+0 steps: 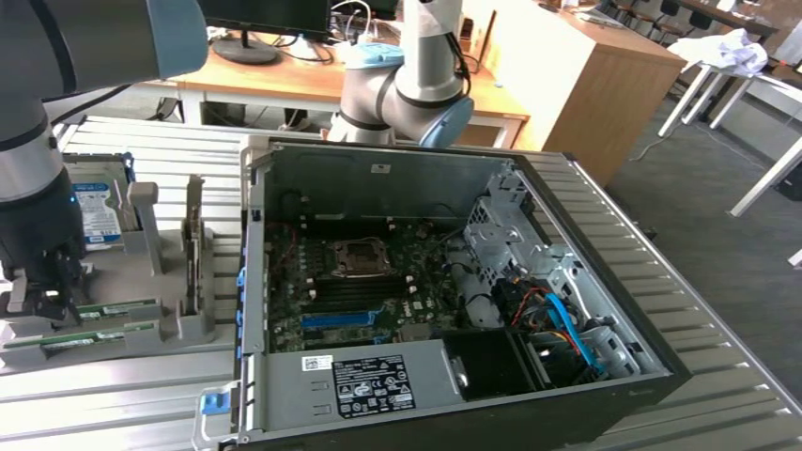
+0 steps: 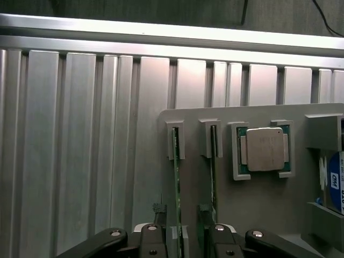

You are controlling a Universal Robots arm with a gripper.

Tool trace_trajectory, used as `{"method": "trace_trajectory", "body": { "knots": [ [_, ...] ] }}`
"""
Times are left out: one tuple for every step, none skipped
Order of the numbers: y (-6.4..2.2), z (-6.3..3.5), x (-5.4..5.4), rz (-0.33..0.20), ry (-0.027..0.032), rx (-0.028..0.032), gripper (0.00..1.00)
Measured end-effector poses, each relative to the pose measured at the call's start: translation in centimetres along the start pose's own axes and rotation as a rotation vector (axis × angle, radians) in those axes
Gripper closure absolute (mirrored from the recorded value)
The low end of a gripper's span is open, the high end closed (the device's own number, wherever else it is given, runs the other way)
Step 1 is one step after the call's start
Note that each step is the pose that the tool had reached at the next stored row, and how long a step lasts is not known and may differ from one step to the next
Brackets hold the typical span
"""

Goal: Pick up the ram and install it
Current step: 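Pick up the ram and move it above insertion slot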

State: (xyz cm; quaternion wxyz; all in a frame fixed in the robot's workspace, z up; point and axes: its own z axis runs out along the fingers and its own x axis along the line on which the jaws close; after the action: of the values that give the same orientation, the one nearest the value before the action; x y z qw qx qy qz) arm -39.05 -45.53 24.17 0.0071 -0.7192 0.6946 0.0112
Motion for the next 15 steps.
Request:
{"method": "trace_trajectory", "body": {
  "knots": [
    [-0.02,0.14,0.0,0.000,0.0000,0.0001,0.64],
    [-0.04,0.29,0.0,0.000,0.0000,0.0000,0.64],
    [-0.06,0.43,0.0,0.000,-0.0001,0.0001,0.64],
    [-0.06,0.55,0.0,0.000,0.0000,0.0001,0.64],
    [-0.07,0.68,0.0,0.000,-0.0001,0.0001,0.64],
    [-0.07,0.78,0.0,0.000,0.0001,0.0000,0.64],
    [-0.08,0.90,0.1,0.000,0.0000,0.0000,0.64],
    [-0.08,1.01,0.1,0.000,-0.0001,0.0001,0.64],
    [-0.09,1.12,0.1,0.000,0.0000,0.0000,0.64],
    [-0.10,1.23,0.1,0.000,0.0000,0.0001,0.64],
    [-0.11,1.34,0.1,0.000,-0.0001,0.0001,0.64],
    [-0.12,1.46,0.1,0.000,0.0000,0.0001,0.64],
    [-0.13,1.57,0.1,0.000,0.0000,0.0000,0.64],
    [-0.13,1.69,0.1,0.000,0.0000,-0.0001,0.64],
    [-0.14,1.83,0.1,0.000,0.0000,0.0000,0.64]
  ]
}}
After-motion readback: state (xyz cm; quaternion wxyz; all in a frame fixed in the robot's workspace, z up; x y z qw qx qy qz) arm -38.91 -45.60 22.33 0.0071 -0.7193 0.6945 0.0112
